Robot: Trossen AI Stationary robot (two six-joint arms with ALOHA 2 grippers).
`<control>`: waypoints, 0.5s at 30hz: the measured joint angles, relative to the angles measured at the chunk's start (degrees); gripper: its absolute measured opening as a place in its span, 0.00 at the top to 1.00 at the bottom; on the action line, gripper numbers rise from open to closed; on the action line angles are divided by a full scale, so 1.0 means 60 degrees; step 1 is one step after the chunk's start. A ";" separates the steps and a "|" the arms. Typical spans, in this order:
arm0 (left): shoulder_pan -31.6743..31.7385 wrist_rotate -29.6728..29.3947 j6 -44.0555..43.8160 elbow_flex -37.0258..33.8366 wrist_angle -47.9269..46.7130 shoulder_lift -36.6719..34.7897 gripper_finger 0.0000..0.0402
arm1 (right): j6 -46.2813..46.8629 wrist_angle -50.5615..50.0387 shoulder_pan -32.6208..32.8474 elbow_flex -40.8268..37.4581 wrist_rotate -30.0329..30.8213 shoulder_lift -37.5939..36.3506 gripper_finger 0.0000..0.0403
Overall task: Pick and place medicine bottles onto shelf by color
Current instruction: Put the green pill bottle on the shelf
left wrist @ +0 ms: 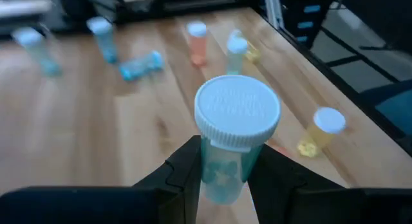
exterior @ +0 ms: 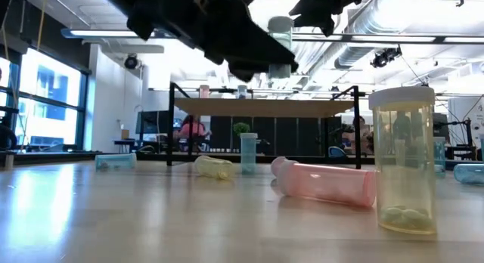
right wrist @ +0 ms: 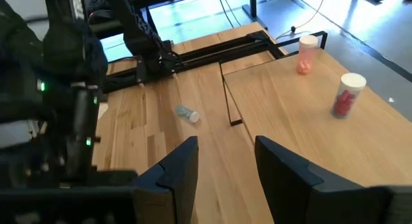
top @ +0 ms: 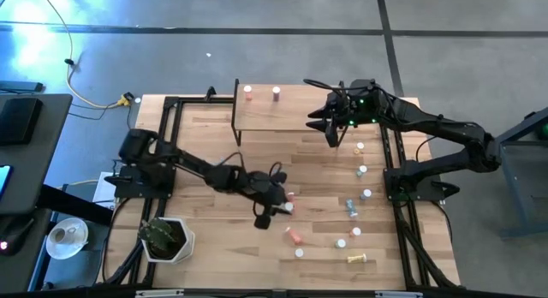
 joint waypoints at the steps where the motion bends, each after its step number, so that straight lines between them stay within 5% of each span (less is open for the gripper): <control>1: 0.0094 -0.0129 0.0152 0.0000 -0.0186 -0.0155 0.76 | -0.0050 0.0002 0.0000 0.0000 -0.0004 -0.0001 0.63; 9: 0.1030 -0.1693 0.0950 0.0000 -0.1153 -0.0931 0.76 | -0.0883 -0.0317 0.0171 0.0000 -0.0310 0.0006 0.47; 15: 0.1558 -0.1888 0.0433 0.0000 -0.2103 -0.1048 0.76 | -0.1989 -0.0302 0.1090 -0.0004 -0.1014 0.0334 0.45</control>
